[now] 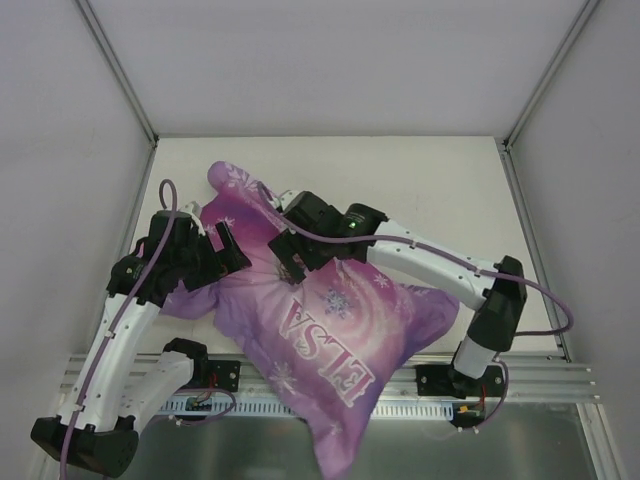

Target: Remove the pillowcase from the pillow

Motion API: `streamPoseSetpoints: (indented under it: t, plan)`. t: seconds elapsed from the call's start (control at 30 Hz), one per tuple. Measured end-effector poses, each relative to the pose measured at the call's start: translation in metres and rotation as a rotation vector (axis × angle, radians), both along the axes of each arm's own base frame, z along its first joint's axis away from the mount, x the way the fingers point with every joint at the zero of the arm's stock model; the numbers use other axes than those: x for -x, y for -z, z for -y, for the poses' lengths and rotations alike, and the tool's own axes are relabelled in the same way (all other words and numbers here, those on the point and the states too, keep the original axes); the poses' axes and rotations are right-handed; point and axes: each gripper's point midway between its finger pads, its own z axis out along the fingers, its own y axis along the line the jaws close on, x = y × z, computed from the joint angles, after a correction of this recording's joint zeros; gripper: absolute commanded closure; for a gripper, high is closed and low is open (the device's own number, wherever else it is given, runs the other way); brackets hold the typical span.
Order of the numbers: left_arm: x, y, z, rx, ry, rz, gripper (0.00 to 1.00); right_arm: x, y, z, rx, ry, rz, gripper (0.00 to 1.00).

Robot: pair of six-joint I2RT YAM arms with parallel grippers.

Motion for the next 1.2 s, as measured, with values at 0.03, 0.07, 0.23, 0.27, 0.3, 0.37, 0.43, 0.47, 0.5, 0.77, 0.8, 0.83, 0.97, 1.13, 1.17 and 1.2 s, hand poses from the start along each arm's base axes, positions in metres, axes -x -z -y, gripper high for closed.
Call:
streamPoseSetpoints:
  t: [0.03, 0.07, 0.23, 0.27, 0.3, 0.37, 0.43, 0.47, 0.5, 0.77, 0.8, 0.83, 0.97, 1.13, 1.17, 1.2]
  plan:
    - [0.0, 0.002, -0.002, -0.009, -0.006, -0.008, 0.01, -0.001, 0.004, 0.011, 0.013, 0.012, 0.002, 0.04]
    - [0.001, 0.005, -0.004, -0.02, -0.013, -0.024, 0.01, 0.0, 0.006, 0.026, 0.023, 0.039, -0.007, 0.04]
    - [0.0, 0.016, -0.007, -0.05, -0.028, -0.079, 0.01, 0.012, -0.02, 0.086, -0.018, 0.126, 0.042, 0.04]
    - [-0.001, 0.018, -0.008, -0.058, -0.033, -0.085, 0.01, 0.016, -0.028, 0.098, -0.039, 0.142, 0.058, 0.04]
    - [-0.001, 0.02, -0.01, -0.066, -0.038, -0.093, 0.01, 0.022, -0.036, 0.112, -0.058, 0.16, 0.068, 0.04]
    - [-0.002, 0.025, -0.012, -0.082, -0.048, -0.107, 0.01, 0.032, -0.046, 0.132, -0.095, 0.185, 0.082, 0.04]
    - [-0.001, 0.032, -0.014, -0.096, -0.054, -0.128, 0.03, 0.046, -0.046, 0.154, -0.115, 0.216, 0.073, 0.04]
    - [-0.001, 0.036, -0.015, -0.1, -0.056, -0.141, 0.08, 0.054, -0.04, 0.163, -0.107, 0.228, 0.059, 0.04]
    - [0.0, 0.04, -0.015, -0.102, -0.057, -0.156, 0.12, 0.061, -0.032, 0.171, -0.098, 0.24, 0.041, 0.04]
    - [-0.004, 0.075, -0.001, -0.043, -0.062, -0.259, 1.0, 0.097, 0.042, 0.197, -0.087, 0.379, -0.099, 0.99]
    - [-0.006, 0.076, 0.003, -0.031, -0.048, -0.263, 1.0, 0.095, 0.045, 0.193, -0.107, 0.398, -0.103, 0.99]
    - [-0.007, 0.076, 0.006, -0.022, -0.035, -0.263, 1.0, 0.092, 0.046, 0.19, -0.118, 0.414, -0.101, 0.99]
    - [-0.014, 0.063, 0.007, -0.013, -0.029, -0.211, 1.0, 0.058, 0.04, 0.198, -0.106, 0.513, -0.082, 0.99]
    - [-0.026, -0.002, 0.013, 0.032, -0.013, -0.014, 1.0, -0.016, -0.028, 0.222, -0.237, 0.663, 0.024, 0.99]
    - [-0.027, -0.017, 0.014, 0.042, -0.01, 0.026, 1.0, -0.027, -0.048, 0.225, -0.256, 0.664, 0.059, 0.99]
    - [-0.029, -0.03, 0.014, 0.05, -0.01, 0.06, 1.0, -0.036, -0.068, 0.224, -0.282, 0.653, 0.097, 0.99]
